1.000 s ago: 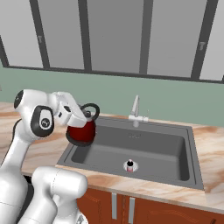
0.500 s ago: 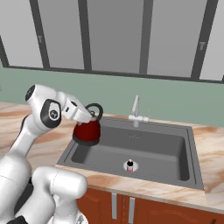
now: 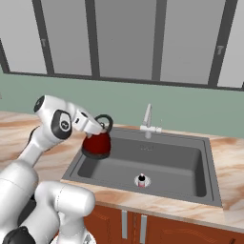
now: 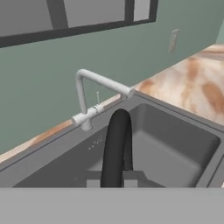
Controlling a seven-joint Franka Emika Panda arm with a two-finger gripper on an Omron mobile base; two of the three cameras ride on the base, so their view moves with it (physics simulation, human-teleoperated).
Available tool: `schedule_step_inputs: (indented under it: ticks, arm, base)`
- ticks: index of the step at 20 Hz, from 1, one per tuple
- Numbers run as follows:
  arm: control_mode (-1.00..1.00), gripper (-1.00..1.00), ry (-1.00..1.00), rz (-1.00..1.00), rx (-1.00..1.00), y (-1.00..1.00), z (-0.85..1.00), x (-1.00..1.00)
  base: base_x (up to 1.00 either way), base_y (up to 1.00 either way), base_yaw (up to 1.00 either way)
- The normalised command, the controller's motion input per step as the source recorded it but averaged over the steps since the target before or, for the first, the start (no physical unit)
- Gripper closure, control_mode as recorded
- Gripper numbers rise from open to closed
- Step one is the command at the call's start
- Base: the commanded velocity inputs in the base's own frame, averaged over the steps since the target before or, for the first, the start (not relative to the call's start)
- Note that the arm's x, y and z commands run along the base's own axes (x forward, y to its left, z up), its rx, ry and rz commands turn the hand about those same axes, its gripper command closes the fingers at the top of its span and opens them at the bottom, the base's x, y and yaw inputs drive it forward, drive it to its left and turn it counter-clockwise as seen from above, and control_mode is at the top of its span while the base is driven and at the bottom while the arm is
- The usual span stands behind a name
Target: Open the cabinet, pick the kettle from the cabinet, and place it in the sink.
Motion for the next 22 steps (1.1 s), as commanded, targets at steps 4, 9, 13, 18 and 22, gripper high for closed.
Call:
schedule_step_inputs:
  ticks: [4, 9, 13, 18, 22]
  arm:
    - [-1.00, 1.00, -0.01, 0.06, 0.00, -0.07, -0.31, 0.11]
    - [-1.00, 1.00, -0.06, 0.09, 0.05, -0.14, -0.26, 0.10]
    - [-1.00, 1.00, -0.01, 0.09, 0.07, -0.27, -0.18, 0.11]
    - [-1.00, 1.00, 0.00, 0.05, 0.04, -0.16, -0.13, 0.14]
    - [-1.00, 1.00, 0.00, 0.04, 0.00, 0.05, -0.18, 0.18]
  base:
    - [0.00, 0.00, 0.00]
    - [0.00, 0.00, 0.00]
    - [0.00, 0.00, 0.00]
    - [0.00, 0.00, 0.00]
    - [0.00, 0.00, 0.00]
